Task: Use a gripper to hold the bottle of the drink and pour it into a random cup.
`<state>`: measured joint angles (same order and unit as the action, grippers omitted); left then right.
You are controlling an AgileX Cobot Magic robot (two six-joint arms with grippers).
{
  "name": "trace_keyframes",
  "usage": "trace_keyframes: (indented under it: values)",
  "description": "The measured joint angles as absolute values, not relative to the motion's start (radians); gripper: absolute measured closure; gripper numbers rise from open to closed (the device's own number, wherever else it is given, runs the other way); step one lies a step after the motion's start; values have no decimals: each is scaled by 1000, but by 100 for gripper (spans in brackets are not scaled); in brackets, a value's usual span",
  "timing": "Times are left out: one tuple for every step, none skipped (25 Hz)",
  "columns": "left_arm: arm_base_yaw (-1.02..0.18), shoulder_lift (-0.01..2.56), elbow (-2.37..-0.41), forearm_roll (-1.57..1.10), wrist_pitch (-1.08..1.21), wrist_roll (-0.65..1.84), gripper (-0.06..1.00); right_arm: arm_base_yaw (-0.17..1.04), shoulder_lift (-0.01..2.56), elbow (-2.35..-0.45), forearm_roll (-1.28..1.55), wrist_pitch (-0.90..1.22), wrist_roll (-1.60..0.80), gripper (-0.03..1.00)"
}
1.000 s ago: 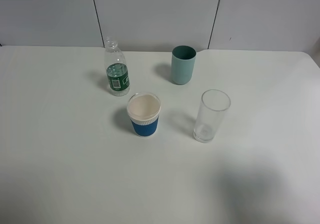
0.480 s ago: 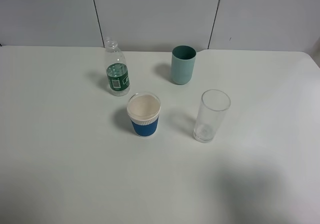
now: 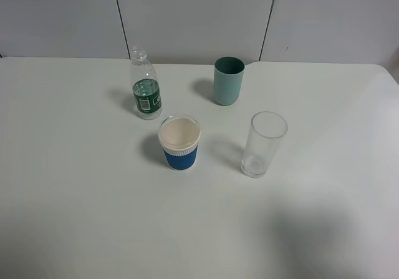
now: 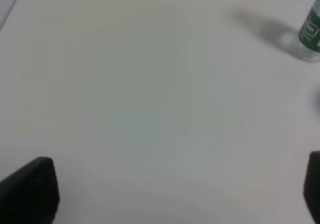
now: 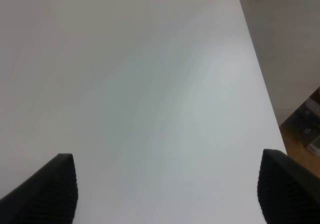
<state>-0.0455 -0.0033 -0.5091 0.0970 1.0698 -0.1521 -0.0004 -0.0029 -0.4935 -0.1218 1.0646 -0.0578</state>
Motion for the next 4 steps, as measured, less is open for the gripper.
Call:
trace_keyframes:
  values:
    - [-45,-3,-509,97,1070,-152,-5,0,-3,-494,-122,1065,-58,23]
    - [-45,-3,-509,97,1070,-152,-5,0,-3,-494,-122,1065,-58,23]
    - [-45,-3,-509,97,1070,-152,-5,0,-3,-494,-122,1065,-58,23]
    - [-45,-3,-509,97,1070,-152,-5,0,-3,-494,-122,1065,-58,23]
